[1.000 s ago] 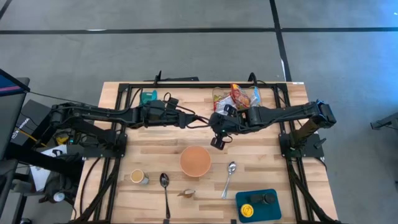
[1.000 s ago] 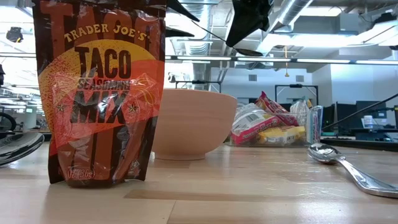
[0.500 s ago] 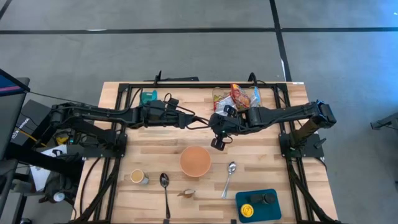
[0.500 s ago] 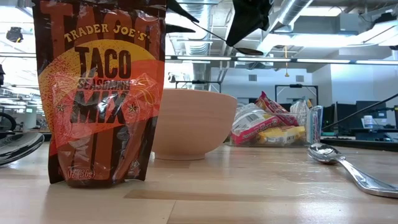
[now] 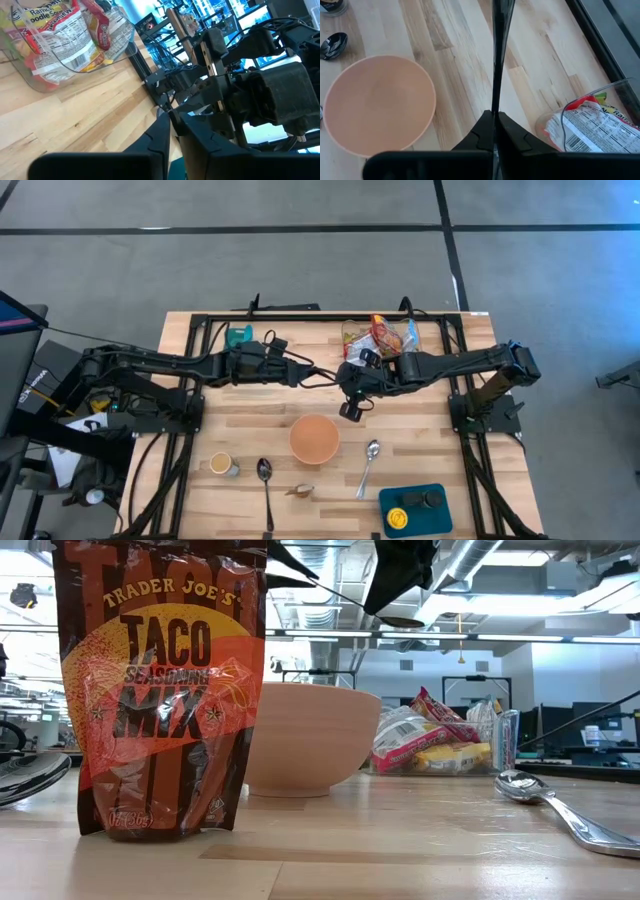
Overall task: Pick & Place Food Item
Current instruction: Put the top black spoon into the light green bin
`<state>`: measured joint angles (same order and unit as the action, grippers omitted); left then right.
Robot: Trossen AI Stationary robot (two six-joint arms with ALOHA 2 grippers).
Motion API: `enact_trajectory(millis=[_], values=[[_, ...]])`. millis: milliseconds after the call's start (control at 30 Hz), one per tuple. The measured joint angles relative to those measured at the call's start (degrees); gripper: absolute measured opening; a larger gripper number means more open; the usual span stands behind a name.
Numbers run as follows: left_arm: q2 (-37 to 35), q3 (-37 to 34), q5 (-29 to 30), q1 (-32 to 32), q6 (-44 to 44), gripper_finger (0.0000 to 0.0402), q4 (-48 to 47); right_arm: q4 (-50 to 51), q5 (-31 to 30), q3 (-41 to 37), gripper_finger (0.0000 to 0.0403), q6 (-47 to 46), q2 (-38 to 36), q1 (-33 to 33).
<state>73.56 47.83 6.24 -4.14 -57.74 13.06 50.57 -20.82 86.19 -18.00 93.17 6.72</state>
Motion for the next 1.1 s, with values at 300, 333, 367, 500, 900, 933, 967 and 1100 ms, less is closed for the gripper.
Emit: enact_trajectory(millis=[300,333,367,500,900,933,967,1100], values=[[0.00,0.00,0.35,-0.02,0.40,0.0005,-0.44,-0.20,-0.01,0.00,0.0033,0.00,-0.02,-0.04],[0.00,0.00,0.35,-0.02,0.40,0.0005,-0.10,-0.17,0.00,0.00,0.0038,0.00,-0.02,-0.04],[0.00,0.00,0.33,-0.02,0.40,0.0005,-0.04,-0.17,0.01,0.00,0.0041,0.00,-0.02,-0.06],[0.00,0.00,0.25,-0.02,0.42,0.0003,-0.11,-0.13,0.00,0.00,0.0048,0.02,-0.02,-0.07],[0.00,0.00,0.04,-0.02,0.44,0.0002,-0.23,-0.02,0.00,0.00,0.0061,0.02,-0.02,-0.04],[0.00,0.00,-0.02,-0.02,0.44,0.0002,-0.24,-0.01,0.00,0.00,0.0065,0.02,-0.02,-0.04],[0.00,0.00,-0.04,-0.02,0.44,0.0002,-0.24,0.00,0.00,0.00,0.0070,0.02,-0.02,-0.04],[0.00,0.00,-0.02,-0.02,0.45,0.0002,-0.24,0.00,-0.04,0.00,0.0100,0.02,-0.02,-0.05]])
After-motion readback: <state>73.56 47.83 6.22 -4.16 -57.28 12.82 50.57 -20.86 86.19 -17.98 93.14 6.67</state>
